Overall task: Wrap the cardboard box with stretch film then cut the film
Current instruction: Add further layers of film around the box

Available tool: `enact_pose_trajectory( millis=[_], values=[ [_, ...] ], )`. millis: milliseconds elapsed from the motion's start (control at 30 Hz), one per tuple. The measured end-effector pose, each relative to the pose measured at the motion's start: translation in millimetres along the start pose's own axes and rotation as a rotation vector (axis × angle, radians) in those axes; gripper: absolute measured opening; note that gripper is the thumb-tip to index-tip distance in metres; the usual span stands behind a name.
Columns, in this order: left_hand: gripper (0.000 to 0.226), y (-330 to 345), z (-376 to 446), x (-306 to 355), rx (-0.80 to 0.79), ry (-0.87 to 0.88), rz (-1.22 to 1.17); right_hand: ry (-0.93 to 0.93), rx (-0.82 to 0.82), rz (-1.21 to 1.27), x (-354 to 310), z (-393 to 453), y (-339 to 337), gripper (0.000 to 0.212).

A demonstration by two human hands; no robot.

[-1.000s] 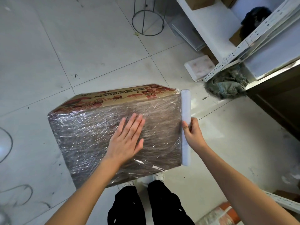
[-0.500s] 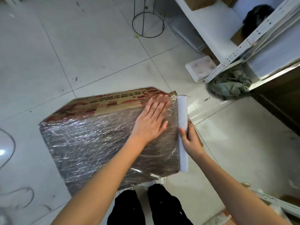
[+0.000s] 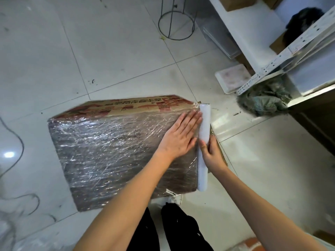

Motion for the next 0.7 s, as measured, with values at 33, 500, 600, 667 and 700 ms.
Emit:
enact_pose_trajectory(
  millis=[33, 500, 600, 667, 700],
  values=[
    [0.064, -4.4, -1.7, 0.9, 0.011, -0.017, -0.006, 0.002, -0.006, -0.001, -0.3, 0.1, 0.2, 0.027],
    [0.058, 2.8, -70.5, 14.8, -0.053, 0.067, -0.070, 0.026, 0.043, -0.072, 0.7, 2.6, 4.4, 0.011],
    [0.059, 8.6, -103.6, 21.9, -0.073, 0.191, -0.070, 0.038, 0.054, -0.059, 3.2, 3.0, 6.0, 0.011],
    [0.057, 19.4, -122.0, 17.7, -0.109, 0.224, -0.027, 0.038, 0.058, -0.071, 5.4, 3.7, 6.8, 0.010],
    [0.055, 23.6, -124.9, 14.7, -0.108, 0.221, -0.016, 0.036, 0.072, -0.075, 6.7, 3.7, 7.5, 0.010]
  ],
)
Point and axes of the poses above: each hand's wrist, its own z-axis towards the middle knuckle, its own y-axis out of the palm, x = y × z, the point moved 2 cm from there along z, towards the middle knuckle, and after that the axes turned 11 degrees about -y, right-handed, at the moved point
